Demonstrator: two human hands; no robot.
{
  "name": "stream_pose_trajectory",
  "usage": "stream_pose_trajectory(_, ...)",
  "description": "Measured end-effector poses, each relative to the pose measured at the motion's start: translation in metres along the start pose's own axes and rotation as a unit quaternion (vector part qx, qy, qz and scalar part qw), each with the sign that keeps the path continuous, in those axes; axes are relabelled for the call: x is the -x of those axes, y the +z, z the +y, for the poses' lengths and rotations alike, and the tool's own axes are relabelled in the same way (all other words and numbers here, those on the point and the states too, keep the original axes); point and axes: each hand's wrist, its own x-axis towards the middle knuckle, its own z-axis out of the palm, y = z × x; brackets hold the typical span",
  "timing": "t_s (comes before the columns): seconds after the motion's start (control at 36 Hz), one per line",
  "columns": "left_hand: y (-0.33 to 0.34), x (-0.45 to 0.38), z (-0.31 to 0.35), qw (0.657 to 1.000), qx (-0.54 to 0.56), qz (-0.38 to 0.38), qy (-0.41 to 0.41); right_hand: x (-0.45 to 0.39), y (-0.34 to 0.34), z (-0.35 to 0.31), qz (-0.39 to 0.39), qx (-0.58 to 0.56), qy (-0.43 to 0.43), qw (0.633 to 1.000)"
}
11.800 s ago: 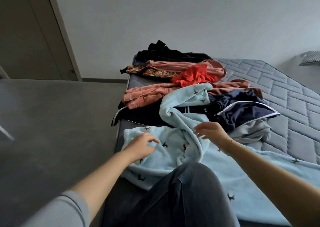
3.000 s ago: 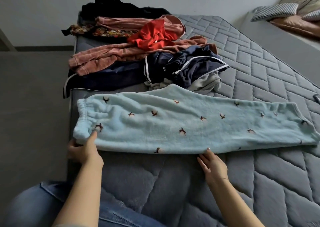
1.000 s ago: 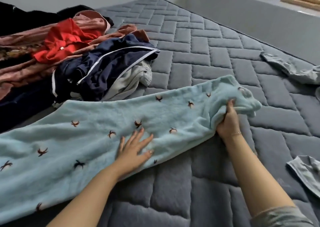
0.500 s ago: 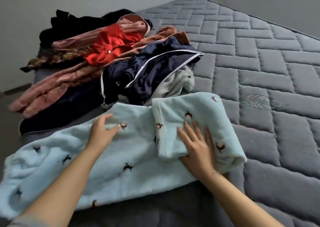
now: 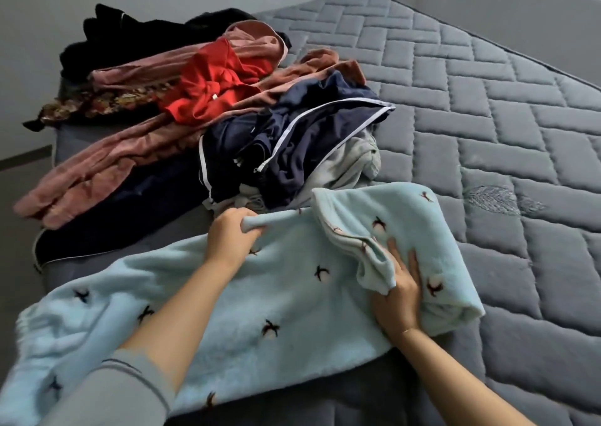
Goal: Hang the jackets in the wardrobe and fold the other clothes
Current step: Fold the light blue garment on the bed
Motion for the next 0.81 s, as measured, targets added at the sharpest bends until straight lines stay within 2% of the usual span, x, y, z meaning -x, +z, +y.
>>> stream_pose_trajectory(0.06,-0.008,0.019,-0.001,0.994,-0.023,-0.006,0.106,-0.002,-0.003,-0.009,0.026,-0.102,0.114,0.988)
stream_pose_trajectory(0.14,-0.015,0.047,-0.011,0.958,-0.125,0.006,0.259,-0.007,-0.012,-0.021,0.067,-0.226,0.295,0.926)
stream_pose_trajectory(0.19,-0.019,0.060,-0.018,0.936,-0.178,0.018,0.302,-0.012,-0.018,-0.022,0.106,-0.262,0.370,0.885)
stream_pose_trajectory(0.22,-0.021,0.064,-0.021,0.935,-0.200,0.017,0.293,-0.013,-0.019,-0.019,0.121,-0.270,0.391,0.871)
stream_pose_trajectory(0.28,-0.025,0.067,-0.024,0.940,-0.230,0.018,0.252,-0.011,-0.019,-0.016,0.130,-0.269,0.395,0.869)
stream_pose_trajectory(0.42,-0.041,0.049,-0.025,0.938,-0.291,0.085,0.167,0.001,-0.004,-0.016,0.107,-0.224,0.329,0.911)
stream_pose_trajectory(0.47,-0.046,0.035,-0.028,0.947,-0.287,0.057,0.130,0.003,0.002,-0.016,0.121,-0.209,0.319,0.917)
stream_pose_trajectory(0.53,-0.048,0.020,-0.032,0.951,-0.290,-0.018,0.106,0.004,0.006,-0.014,0.126,-0.195,0.319,0.919)
stream_pose_trajectory(0.58,-0.053,0.006,-0.035,0.958,-0.260,-0.094,0.075,0.005,0.010,-0.011,0.122,-0.186,0.314,0.923)
stream_pose_trajectory(0.61,-0.056,0.000,-0.033,0.967,-0.222,-0.109,0.059,0.006,0.012,-0.011,0.117,-0.182,0.309,0.926)
stream_pose_trajectory(0.69,-0.064,-0.016,-0.026,0.993,-0.103,-0.057,0.021,0.006,0.015,-0.011,0.095,-0.174,0.307,0.931)
stream_pose_trajectory(0.81,-0.059,-0.022,-0.012,0.997,-0.062,-0.016,0.048,0.005,0.013,-0.012,0.081,-0.174,0.306,0.932)
